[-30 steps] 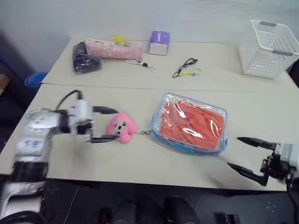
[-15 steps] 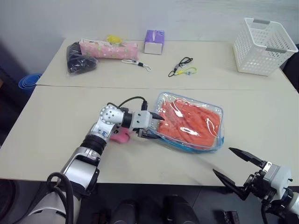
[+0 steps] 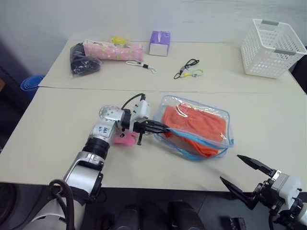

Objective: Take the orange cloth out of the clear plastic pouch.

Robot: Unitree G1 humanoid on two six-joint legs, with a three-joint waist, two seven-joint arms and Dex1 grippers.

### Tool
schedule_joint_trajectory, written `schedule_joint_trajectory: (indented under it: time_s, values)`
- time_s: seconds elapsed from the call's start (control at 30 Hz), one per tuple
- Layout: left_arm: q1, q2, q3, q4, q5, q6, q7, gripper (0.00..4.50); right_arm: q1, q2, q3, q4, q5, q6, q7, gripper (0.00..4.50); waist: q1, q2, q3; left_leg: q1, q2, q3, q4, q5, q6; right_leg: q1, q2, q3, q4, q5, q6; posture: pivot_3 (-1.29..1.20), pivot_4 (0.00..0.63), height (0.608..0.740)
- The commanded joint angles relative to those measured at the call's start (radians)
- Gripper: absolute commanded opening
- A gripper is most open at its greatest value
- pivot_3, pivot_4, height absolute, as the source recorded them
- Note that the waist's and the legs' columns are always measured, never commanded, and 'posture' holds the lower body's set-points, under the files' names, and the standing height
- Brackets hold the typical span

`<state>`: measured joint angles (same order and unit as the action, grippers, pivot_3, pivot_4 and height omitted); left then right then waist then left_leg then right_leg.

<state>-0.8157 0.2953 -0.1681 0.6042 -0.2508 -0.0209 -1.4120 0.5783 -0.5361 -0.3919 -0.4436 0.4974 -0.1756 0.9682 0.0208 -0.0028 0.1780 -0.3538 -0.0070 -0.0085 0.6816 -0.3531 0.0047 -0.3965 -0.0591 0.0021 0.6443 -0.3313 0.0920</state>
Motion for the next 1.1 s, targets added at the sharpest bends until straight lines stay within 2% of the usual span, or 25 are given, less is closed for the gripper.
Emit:
schedule_joint_trajectory:
  time_s: [0.03, 0.17, 0.27, 0.43, 0.57, 0.73, 0.83, 1.0, 1.1]
  values:
    - [0.026, -0.003, 0.016, -0.099, -0.023, 0.081, 0.053, 0.03, -0.016, -0.022, 0.044, -0.079, 0.023, 0.06, -0.02, 4.5, 0.001, 0.0, 0.0, 0.0, 0.0, 0.0, 0.0, 0.0, 0.0, 0.0, 0.0, 0.0, 0.0, 0.0, 0.0, 0.0, 0.15, 0.74]
    - [0.063, 0.001, -0.017, -0.12, 0.049, -0.016, 0.096, 0.03, -0.029, -0.025, 0.051, -0.068, 0.006, 0.065, -0.021, 4.5, 0.004, 0.0, 0.0, 0.0, 0.0, -0.001, 0.0, 0.0, 0.0, 0.0, 0.0, 0.0, 0.0, 0.0, 0.0, 0.0, 0.15, 0.74]
    - [0.089, 0.019, -0.034, -0.13, 0.065, -0.067, 0.078, 0.63, -0.01, -0.03, 0.015, -0.052, 0.0, 0.021, 0.005, 4.5, 0.003, 0.0, 0.0, 0.0, 0.0, 0.0, 0.0, 0.0, 0.0, 0.0, 0.0, 0.0, 0.0, 0.0, 0.0, 0.0, 0.15, 0.74]
    - [0.084, 0.075, -0.034, -0.13, 0.079, -0.191, 0.035, 2.08, 0.031, -0.032, -0.051, -0.053, 0.016, -0.024, 0.032, 4.5, 0.002, 0.0, 0.0, 0.0, 0.0, 0.0, 0.0, 0.0, 0.0, 0.0, 0.0, 0.0, -0.001, 0.0, 0.0, 0.0, 0.15, 0.74]
    - [0.051, 0.117, -0.036, -0.066, 0.107, -0.278, 0.017, 2.08, 0.074, -0.032, -0.085, -0.039, 0.017, -0.045, 0.058, 4.5, 0.002, 0.0, 0.0, 0.0, 0.0, 0.0, 0.0, 0.0, 0.0, 0.0, 0.0, 0.0, 0.0, 0.0, 0.0, 0.0, 0.15, 0.74]
    - [-0.001, 0.105, -0.042, 0.044, 0.152, -0.361, 0.057, 2.08, 0.082, -0.024, -0.082, -0.031, 0.008, -0.056, 0.059, 4.5, 0.003, 0.0, 0.0, 0.001, -0.001, 0.0, 0.0, 0.0, 0.001, 0.001, 0.0, 0.0, -0.001, 0.0, 0.0, 0.0, 0.15, 0.74]
    - [-0.014, 0.089, -0.044, 0.077, 0.158, -0.385, 0.062, 1.47, 0.076, -0.021, -0.069, -0.031, 0.0, -0.059, 0.052, 4.5, 0.003, 0.0, 0.0, 0.001, -0.001, 0.0, 0.0, -0.001, 0.002, 0.001, 0.0, 0.0, -0.001, 0.0, 0.0, 0.0, 0.15, 0.74]
    - [-0.014, 0.076, -0.035, 0.081, 0.134, -0.358, 0.036, 0.02, 0.087, -0.018, -0.067, -0.035, -0.001, -0.064, 0.052, 4.5, 0.003, 0.0, 0.0, 0.001, -0.001, 0.0, 0.0, -0.001, 0.002, 0.001, 0.0, 0.0, -0.001, 0.0, 0.0, 0.0, 0.15, 0.74]
    - [-0.01, 0.068, -0.021, 0.072, 0.109, -0.306, 0.021, 0.02, 0.096, -0.021, -0.068, -0.04, 0.007, -0.062, 0.06, 4.5, 0.003, 0.0, 0.0, 0.001, 0.0, 0.0, 0.0, -0.001, 0.002, 0.001, 0.0, 0.0, 0.0, 0.0, 0.0, 0.0, 0.15, 0.74]
